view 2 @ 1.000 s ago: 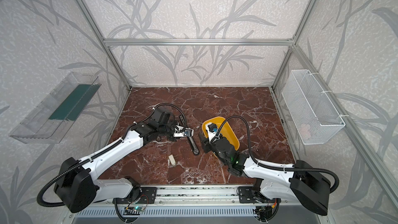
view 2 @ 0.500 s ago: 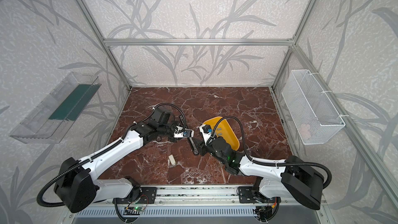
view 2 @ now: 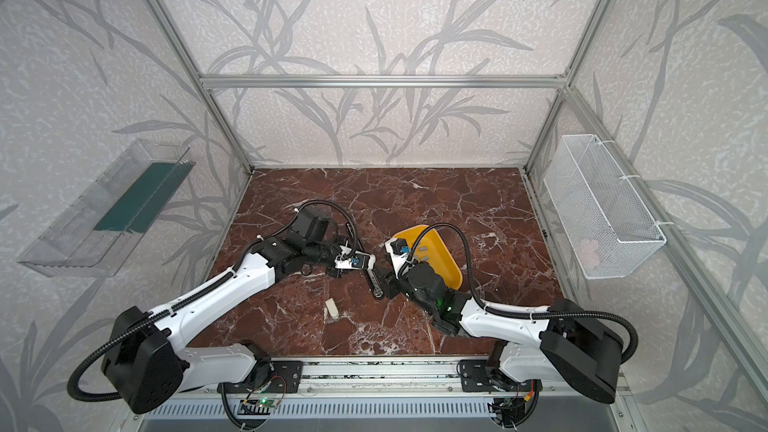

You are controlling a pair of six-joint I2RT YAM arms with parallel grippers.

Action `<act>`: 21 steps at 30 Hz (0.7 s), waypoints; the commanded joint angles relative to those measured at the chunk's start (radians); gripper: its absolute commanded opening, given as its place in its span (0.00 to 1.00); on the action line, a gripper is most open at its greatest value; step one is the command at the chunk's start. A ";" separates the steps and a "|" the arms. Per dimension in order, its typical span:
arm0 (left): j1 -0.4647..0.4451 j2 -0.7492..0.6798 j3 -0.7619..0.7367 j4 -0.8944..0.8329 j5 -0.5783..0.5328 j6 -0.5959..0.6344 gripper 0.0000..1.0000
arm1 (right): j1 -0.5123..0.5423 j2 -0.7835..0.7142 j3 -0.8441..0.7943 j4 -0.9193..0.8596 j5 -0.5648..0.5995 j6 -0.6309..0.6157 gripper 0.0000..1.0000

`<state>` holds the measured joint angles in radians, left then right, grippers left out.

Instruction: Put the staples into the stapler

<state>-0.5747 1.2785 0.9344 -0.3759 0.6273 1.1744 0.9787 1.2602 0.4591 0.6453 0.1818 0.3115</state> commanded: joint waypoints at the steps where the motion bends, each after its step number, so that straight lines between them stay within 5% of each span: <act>1: -0.004 -0.034 0.025 -0.028 0.058 0.034 0.00 | -0.013 0.010 0.035 -0.018 0.020 0.026 0.50; 16: -0.031 -0.035 0.014 -0.075 0.095 0.114 0.00 | -0.028 0.014 0.038 -0.021 -0.002 0.039 0.48; 21: -0.036 -0.038 0.007 -0.075 0.092 0.131 0.00 | -0.030 0.023 0.045 -0.029 -0.007 0.040 0.40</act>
<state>-0.5858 1.2785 0.9340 -0.3962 0.6296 1.2682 0.9714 1.2652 0.4656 0.6231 0.1295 0.3462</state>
